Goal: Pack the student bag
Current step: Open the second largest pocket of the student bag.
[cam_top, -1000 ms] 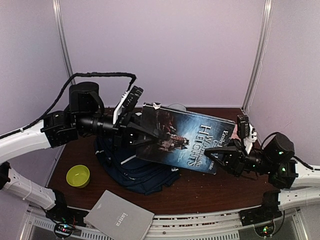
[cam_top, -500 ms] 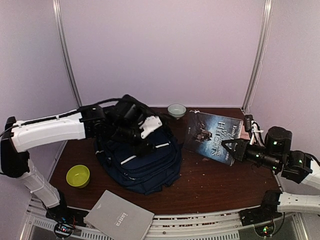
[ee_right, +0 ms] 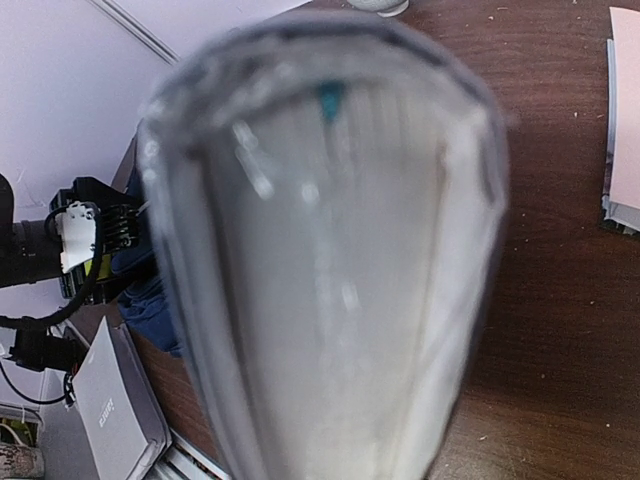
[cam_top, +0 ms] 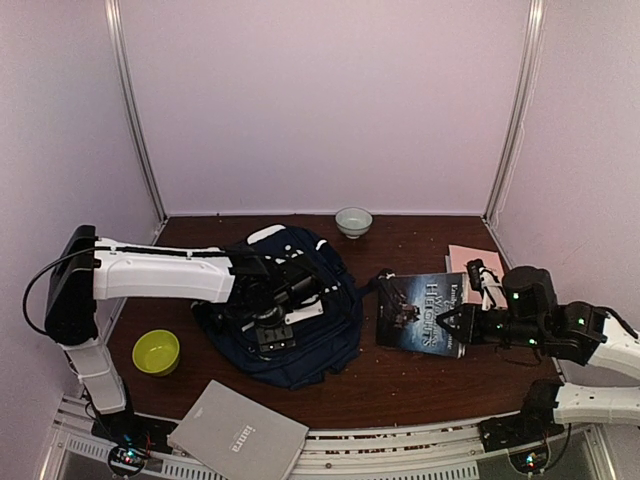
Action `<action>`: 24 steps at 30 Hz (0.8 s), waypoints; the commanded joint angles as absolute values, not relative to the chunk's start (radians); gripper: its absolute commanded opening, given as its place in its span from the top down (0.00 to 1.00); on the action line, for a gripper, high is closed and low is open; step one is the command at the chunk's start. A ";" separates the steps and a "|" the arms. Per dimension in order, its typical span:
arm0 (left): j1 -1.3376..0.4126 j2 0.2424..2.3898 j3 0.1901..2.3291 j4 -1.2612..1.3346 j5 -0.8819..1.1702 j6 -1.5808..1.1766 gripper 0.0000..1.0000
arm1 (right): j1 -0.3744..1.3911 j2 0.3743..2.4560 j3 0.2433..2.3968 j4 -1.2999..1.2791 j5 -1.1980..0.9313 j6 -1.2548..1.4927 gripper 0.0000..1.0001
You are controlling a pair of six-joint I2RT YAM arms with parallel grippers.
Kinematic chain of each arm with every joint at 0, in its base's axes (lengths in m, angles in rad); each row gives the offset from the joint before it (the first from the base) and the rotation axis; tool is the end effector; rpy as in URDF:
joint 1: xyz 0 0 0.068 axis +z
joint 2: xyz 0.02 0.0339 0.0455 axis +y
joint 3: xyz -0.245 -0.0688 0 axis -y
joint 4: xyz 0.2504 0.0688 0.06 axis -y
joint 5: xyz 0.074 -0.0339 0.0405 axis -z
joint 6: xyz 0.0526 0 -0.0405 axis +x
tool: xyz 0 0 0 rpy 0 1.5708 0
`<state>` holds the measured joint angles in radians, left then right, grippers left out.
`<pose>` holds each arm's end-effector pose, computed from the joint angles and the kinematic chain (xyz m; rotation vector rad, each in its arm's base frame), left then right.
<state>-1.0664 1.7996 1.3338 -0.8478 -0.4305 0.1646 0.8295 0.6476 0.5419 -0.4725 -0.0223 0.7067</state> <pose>0.1919 -0.3021 0.1755 1.4971 2.2494 0.3793 0.1247 0.1379 0.2254 -0.1546 2.2883 0.8813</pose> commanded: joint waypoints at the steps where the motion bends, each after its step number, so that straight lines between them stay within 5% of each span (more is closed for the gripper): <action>1: -1.059 1.826 1.351 -0.872 -0.544 0.182 0.23 | 0.825 0.633 0.594 -0.291 -0.057 0.698 1.00; 7: -1.054 1.894 1.328 -0.847 -0.492 0.193 0.31 | 0.826 0.602 0.597 -0.313 -0.058 0.694 1.00; 10: -1.050 1.907 1.327 -0.826 -0.482 0.190 0.68 | 0.825 0.577 0.597 -0.327 -0.055 0.692 1.00; 11: -1.049 1.902 1.327 -0.819 -0.481 0.186 0.92 | 0.826 0.568 0.598 -0.331 -0.055 0.692 1.00; 12: -1.048 1.895 1.331 -0.815 -0.490 0.178 1.00 | 0.825 0.559 0.598 -0.337 -0.055 0.692 1.00; 18: -1.040 1.712 1.334 -0.712 -0.568 0.114 1.00 | 0.826 0.526 0.600 -0.325 -0.119 0.696 1.00; 24: -1.031 1.524 1.389 -0.622 -0.533 0.060 1.00 | 0.828 0.587 0.521 0.016 -0.344 0.883 1.00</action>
<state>-1.0470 1.6581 1.3300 -0.8043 -0.4938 0.1150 0.8261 0.5629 0.5362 -0.4026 -0.1707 0.7479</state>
